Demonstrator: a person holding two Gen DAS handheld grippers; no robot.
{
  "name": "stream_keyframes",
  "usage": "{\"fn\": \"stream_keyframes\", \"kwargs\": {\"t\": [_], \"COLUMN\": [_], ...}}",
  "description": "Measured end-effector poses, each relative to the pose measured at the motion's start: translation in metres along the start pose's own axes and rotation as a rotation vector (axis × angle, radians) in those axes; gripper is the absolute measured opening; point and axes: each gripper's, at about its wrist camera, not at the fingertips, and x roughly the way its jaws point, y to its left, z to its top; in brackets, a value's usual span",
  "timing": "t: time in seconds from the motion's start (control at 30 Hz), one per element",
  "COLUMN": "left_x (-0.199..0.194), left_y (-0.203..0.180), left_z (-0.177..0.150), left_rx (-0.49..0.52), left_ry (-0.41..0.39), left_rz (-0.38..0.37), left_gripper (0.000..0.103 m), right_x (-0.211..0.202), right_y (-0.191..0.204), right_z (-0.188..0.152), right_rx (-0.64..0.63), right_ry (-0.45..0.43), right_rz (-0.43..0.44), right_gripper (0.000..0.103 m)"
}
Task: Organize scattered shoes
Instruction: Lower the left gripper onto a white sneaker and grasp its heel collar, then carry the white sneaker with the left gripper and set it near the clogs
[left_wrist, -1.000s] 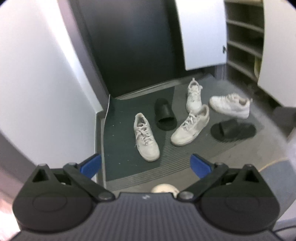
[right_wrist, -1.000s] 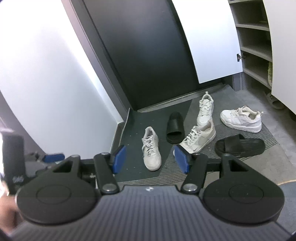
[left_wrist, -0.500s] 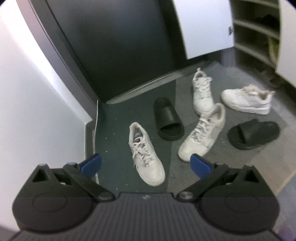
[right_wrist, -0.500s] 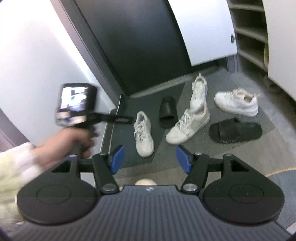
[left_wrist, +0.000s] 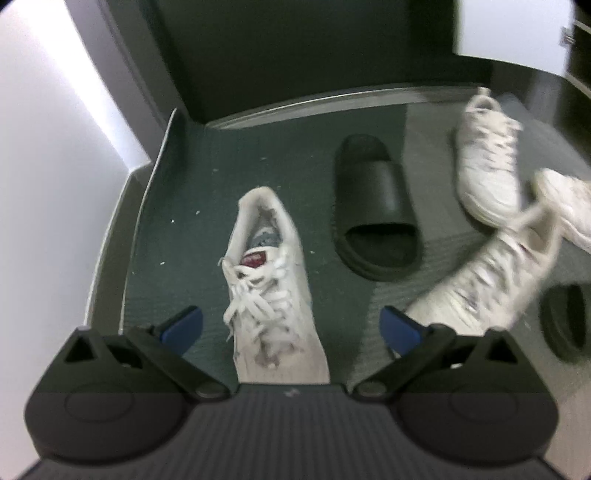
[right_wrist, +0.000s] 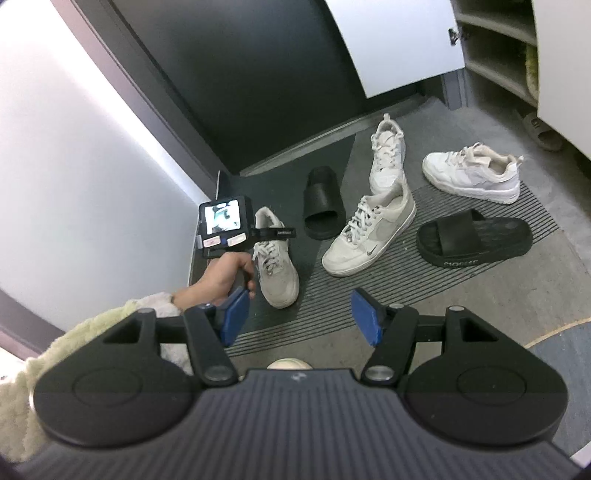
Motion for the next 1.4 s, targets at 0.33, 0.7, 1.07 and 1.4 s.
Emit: {"fn": "stream_keyframes", "kwargs": {"t": [0.33,0.7,1.07,1.4], "left_x": [0.086,0.158,0.100,-0.023], "left_y": [0.012,0.017,0.018,0.006], "left_z": [0.007,0.021,0.015,-0.015], "left_rx": [-0.091,-0.144,-0.135,-0.027], "left_ry": [0.076,0.198,0.209,0.189], "left_rz": [-0.014,0.023,-0.052,-0.103], "left_gripper": [0.103,0.091,0.080,0.080], "right_x": [0.044,0.070,0.037,-0.017], "right_y": [0.013,0.000,-0.006,0.004], "right_z": [0.014,0.020,0.016,0.001], "right_rx": [-0.054,0.015,0.008,-0.041], "right_ry": [0.042,0.093,0.010,-0.099], "right_rz": [-0.045,-0.099,-0.134,-0.091], "right_gripper": [0.090,0.090,0.090,0.090]}}
